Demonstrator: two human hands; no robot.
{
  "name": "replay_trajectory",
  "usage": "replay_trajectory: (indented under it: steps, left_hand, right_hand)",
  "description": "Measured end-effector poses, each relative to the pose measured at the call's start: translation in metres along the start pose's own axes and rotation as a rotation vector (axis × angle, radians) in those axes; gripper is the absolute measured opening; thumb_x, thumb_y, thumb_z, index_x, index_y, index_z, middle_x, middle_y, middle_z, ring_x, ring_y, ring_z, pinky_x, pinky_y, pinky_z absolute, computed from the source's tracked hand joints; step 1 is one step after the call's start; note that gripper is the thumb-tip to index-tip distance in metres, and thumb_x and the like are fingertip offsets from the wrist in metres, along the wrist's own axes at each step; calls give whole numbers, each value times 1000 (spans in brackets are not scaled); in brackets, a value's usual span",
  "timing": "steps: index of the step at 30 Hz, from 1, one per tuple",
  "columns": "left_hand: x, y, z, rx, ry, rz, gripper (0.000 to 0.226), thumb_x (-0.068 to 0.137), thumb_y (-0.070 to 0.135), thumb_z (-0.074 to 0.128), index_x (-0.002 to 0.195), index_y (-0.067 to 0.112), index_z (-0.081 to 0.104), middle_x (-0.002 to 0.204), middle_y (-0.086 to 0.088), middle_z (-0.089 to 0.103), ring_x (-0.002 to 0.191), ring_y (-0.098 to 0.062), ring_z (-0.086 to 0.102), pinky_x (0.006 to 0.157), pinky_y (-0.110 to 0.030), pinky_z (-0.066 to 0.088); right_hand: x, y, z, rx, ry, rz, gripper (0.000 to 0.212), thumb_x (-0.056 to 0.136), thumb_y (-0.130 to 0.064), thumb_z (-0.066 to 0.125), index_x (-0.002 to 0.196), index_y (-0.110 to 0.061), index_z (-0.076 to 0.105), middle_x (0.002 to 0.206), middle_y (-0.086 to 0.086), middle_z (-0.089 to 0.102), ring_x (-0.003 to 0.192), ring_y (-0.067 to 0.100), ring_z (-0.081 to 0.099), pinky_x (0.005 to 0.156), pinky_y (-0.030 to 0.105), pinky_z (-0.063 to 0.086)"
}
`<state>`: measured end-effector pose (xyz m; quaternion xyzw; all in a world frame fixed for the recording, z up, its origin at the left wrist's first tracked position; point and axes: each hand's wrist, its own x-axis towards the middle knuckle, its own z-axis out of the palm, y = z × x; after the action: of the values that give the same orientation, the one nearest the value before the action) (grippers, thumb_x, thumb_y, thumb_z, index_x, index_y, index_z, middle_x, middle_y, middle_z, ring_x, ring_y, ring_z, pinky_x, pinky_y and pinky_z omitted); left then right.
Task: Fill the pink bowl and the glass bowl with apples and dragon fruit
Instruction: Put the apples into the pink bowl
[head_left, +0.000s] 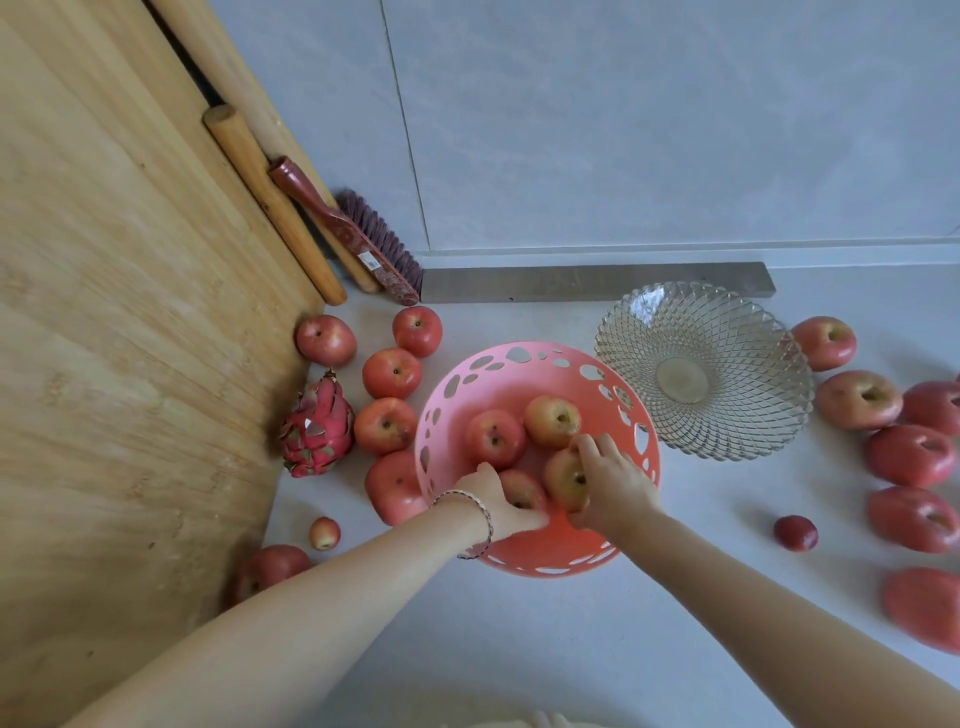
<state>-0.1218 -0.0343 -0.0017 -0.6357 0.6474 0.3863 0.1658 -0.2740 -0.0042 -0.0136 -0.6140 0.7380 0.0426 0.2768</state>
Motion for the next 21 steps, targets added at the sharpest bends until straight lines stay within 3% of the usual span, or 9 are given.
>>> replay_trajectory:
  steps: [3,7,11,14,18,21]
  left_hand:
    - [-1,5,12,147,88,18,85,66,56,70,123,2,37,121,-12,56,106,-28,56,80,-32,42]
    - [-1,3,15,157,211,53,76,67,46,72,118,2,38,116,-12,57,107,-30,55,76,-29,37]
    - [-1,-12,9,172,263,52,83,69,41,70,128,3,25,118,-15,54,109,-33,53,84,-34,40]
    - [5,-10,4,193,200,95,78,71,43,72,124,6,29,120,-16,53,109,-34,54,87,-36,41]
    - [2,-12,-1,263,183,163,67,74,44,69,119,6,37,122,-15,48,111,-33,52,103,-49,35]
    - [-6,-27,-10,120,303,319,51,78,34,65,117,7,47,122,-12,50,116,-31,47,103,-42,36]
  right_hand:
    - [0,1,-1,6,-1,2,81,65,-26,79,130,-19,32,125,3,40,113,26,49,86,35,45]
    - [0,-1,3,26,10,13,78,65,-28,79,128,-19,33,124,3,40,113,26,50,84,34,45]
    - [-1,-14,5,9,6,-29,79,66,-31,80,128,-17,31,123,4,40,113,27,50,86,35,45]
    - [0,-13,0,-11,-1,-7,84,66,-33,80,130,-15,29,125,6,39,117,28,49,92,35,43]
    - [-2,-9,-4,15,-36,35,98,63,-43,80,138,-16,22,130,8,35,125,30,40,101,38,39]
    - [-8,-15,-8,13,15,8,97,65,-47,77,140,-17,21,135,9,31,127,31,35,105,38,34]
